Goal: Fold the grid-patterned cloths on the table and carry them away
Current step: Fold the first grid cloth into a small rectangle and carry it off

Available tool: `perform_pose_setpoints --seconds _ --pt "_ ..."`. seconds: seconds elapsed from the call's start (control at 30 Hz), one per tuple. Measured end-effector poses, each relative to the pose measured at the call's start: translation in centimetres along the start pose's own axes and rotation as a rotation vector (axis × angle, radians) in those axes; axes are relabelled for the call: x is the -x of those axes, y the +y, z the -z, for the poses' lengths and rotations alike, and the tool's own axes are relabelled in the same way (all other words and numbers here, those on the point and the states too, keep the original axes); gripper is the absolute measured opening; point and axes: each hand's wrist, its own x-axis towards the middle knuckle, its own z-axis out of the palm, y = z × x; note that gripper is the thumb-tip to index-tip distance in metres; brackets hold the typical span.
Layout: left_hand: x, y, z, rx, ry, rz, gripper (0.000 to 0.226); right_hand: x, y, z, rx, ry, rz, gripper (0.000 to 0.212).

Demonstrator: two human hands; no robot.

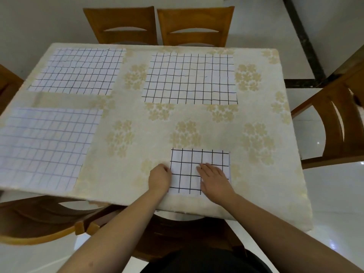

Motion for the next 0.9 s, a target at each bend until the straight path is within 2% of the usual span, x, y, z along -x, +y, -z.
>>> perform_pose_setpoints --seconds 0.1,0.3,0.5,0.77,0.9 --pt "0.4 -0.8 0.1 -0.127 -0.06 0.036 0.024 0.0 0.1 -0.4 0.015 -0.008 -0.033 0.057" --pt "0.3 -0.8 0.1 -0.055 -0.202 0.041 0.03 0.1 0.3 -0.1 0.039 -0.031 -0.03 0.061" --pt "1.1 -0.4 0.5 0.109 -0.173 0.013 0.019 0.4 0.3 -0.2 0.026 -0.061 -0.032 0.061" --pt "1.9 -0.1 0.8 0.267 -0.204 -0.062 0.044 0.7 0.9 -0.2 -0.026 -0.084 -0.029 0.059" --pt "2.4 1.2 1.4 0.294 -0.194 -0.146 0.031 0.8 1.3 0.0 -0.113 -0.022 -0.022 0.054"
